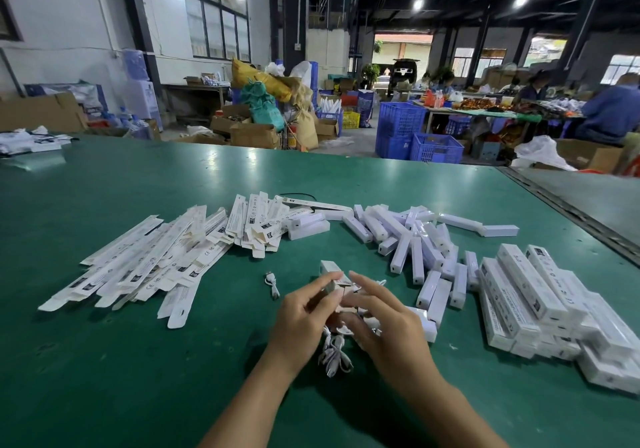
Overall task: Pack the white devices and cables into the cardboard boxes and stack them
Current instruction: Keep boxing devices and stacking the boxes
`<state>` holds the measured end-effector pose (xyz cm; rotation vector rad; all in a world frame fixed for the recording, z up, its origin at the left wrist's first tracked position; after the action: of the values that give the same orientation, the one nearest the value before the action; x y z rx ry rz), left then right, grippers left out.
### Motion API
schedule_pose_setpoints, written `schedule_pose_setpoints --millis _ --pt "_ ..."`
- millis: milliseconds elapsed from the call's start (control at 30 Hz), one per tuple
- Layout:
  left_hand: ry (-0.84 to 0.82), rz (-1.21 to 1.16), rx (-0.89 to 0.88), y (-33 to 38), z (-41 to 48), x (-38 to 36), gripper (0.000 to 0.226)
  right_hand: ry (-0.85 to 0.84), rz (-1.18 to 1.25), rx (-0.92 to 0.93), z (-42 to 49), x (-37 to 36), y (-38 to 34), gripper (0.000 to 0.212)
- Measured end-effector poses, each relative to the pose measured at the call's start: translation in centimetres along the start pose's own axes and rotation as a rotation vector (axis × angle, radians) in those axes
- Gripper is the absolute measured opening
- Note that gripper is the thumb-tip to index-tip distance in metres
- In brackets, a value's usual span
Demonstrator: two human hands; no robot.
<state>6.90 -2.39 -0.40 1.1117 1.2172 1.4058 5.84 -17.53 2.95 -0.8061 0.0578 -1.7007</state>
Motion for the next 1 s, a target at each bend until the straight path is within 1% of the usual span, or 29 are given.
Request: schedule_pose_setpoints --millis 100,167,233,300,367,433,567,700,800,867,933,1000 --pt "-0.021 -0.052 0.036 -0.1 -0.1 -0.4 0.034 0.055 0.003 -0.052 -0.3 0.1 0.4 0.019" --pt "-0.021 -0.053 0.045 -0.1 -0.1 -0.5 0.03 0.101 0.011 -0.11 -0.5 0.2 0.6 0.028" --pt "-0.026 -0.05 0.048 -0.1 -0.2 -0.7 0.031 0.144 -0.019 -0.085 -0.4 0.5 0.5 0.03" --pt "-0.03 -0.041 0.045 0.0 -0.3 -0.7 0.033 0.177 -0.049 -0.001 -0.3 0.5 0.3 0.02" --pt "-0.033 -0.036 0.042 0.1 -0.3 -0.7 0.033 0.183 -0.063 0.035 -0.2 0.5 0.2 0.015" --pt "-0.032 -0.042 0.04 0.3 -0.4 -0.7 0.031 0.18 -0.07 0.033 -0.2 0.6 0.3 0.014" --pt "-0.028 -0.038 0.027 0.4 -0.5 -0.7 0.033 0.154 -0.035 0.036 -0.2 0.6 0.3 0.005" --pt "-0.034 0.003 0.014 0.5 -0.7 -0.7 0.031 0.144 0.01 -0.001 -0.1 0.6 0.3 0.006" --pt "-0.044 0.043 -0.015 0.7 -0.9 -0.8 0.03 0.131 0.076 -0.083 -0.1 0.6 0.4 0.013" --pt "-0.047 0.063 -0.026 0.7 -1.0 -0.8 0.033 0.139 0.197 -0.213 -0.1 0.6 0.8 0.018" --pt "-0.037 0.098 -0.049 0.7 -1.0 -0.8 0.034 0.15 0.349 -0.34 -0.1 0.7 1.2 0.019" --pt "-0.033 0.13 -0.067 0.6 -0.9 -0.9 0.035 0.142 0.413 -0.399 -0.1 0.7 1.3 0.018"
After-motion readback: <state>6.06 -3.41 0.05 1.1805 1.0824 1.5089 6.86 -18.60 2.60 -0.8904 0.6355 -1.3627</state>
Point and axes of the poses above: each hand's wrist, its own z-axis towards the middle knuckle, its own x-axis out of the back of the hand, y = z × x, the point moved 5 cm from there along z, towards the middle knuckle, and after that the axes turned 11 degrees about x, right-handed, at the moved point
